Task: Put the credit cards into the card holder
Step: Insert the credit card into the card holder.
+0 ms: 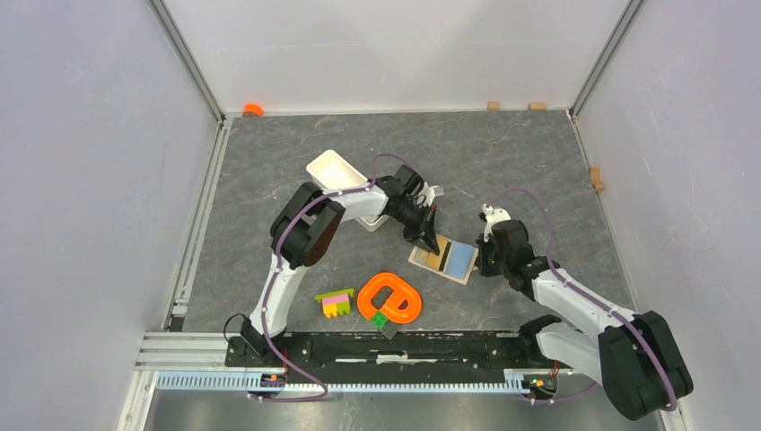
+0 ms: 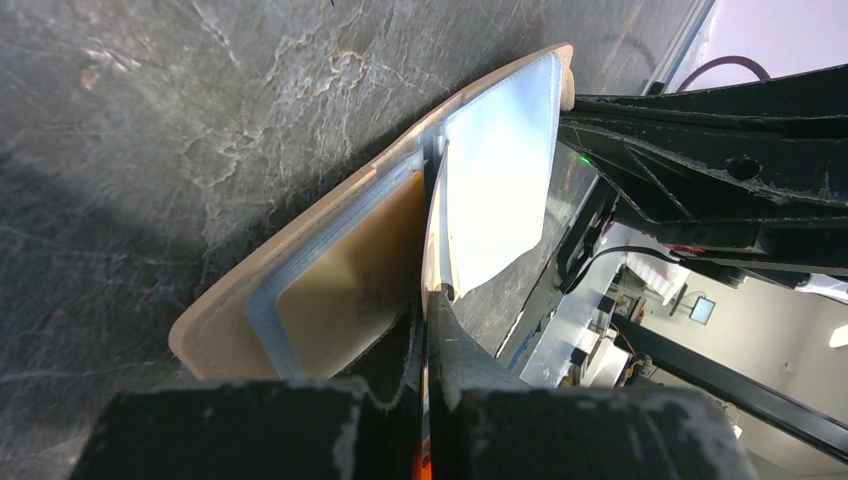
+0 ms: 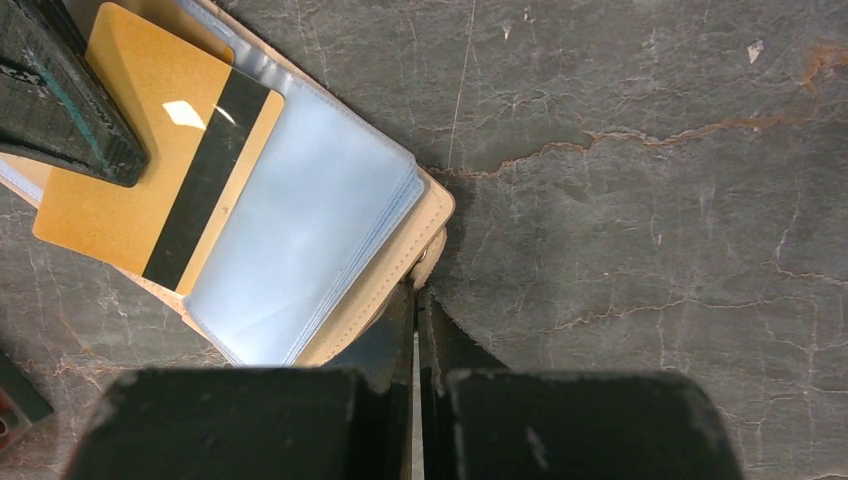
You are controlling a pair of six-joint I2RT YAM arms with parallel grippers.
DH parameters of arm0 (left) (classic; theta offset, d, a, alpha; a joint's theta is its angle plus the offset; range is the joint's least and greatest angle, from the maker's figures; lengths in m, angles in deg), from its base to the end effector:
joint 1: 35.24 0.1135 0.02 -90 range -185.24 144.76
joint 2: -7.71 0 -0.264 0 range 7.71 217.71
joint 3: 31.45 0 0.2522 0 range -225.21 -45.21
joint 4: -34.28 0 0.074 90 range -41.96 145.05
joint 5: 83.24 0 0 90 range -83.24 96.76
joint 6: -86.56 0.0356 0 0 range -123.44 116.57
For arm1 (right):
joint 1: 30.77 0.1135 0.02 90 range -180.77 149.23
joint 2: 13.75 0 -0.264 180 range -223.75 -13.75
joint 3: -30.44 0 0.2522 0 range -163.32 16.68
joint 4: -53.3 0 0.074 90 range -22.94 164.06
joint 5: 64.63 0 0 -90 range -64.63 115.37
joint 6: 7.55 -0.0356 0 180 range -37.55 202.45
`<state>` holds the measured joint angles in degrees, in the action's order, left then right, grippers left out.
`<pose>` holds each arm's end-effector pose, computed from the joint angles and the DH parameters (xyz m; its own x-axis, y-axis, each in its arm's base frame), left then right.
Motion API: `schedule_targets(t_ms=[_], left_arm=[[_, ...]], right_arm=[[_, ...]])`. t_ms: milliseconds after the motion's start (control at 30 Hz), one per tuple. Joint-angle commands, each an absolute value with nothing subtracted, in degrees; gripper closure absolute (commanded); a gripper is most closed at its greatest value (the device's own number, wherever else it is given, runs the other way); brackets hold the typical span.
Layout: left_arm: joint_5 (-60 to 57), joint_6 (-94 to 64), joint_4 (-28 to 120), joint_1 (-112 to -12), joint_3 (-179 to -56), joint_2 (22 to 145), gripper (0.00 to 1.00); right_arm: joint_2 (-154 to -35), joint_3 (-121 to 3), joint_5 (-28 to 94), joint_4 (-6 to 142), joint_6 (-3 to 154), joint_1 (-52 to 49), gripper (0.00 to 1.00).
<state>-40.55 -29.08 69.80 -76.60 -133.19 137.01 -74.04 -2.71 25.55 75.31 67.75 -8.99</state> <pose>0.3244 -0.3204 0.1136 -0.9053 0.4061 -0.1246 0.3395 0.5155 -0.7868 0.1720 0.0688 0.1448 -0.7741 -0.0360 -0.6321 -0.1825 0.9687 0.1683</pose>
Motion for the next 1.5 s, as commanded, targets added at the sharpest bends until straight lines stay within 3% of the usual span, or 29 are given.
schedule_targets(t_ms=[0, 900, 1367, 1467], left_arm=[[-37.0, -31.3, 64.9, -77.2, -132.3, 139.6, 0.98], [-39.1, -46.2, 45.1, -81.7, -123.3, 136.4, 0.98], [-37.1, -47.3, 43.8, -82.5, -122.3, 136.2, 0.98], [-35.5, -46.8, 44.4, -82.5, -121.1, 134.8, 0.88]], right_arm=[[-75.1, -3.3, 25.7, 77.3, 68.0, -8.2, 1.0], [-76.2, -2.6, 24.0, 76.1, 67.3, -7.2, 1.0], [-76.2, -2.7, 23.5, 76.3, 67.2, -6.8, 1.0], [-76.0, -2.9, 23.2, 76.6, 67.2, -6.7, 1.0]])
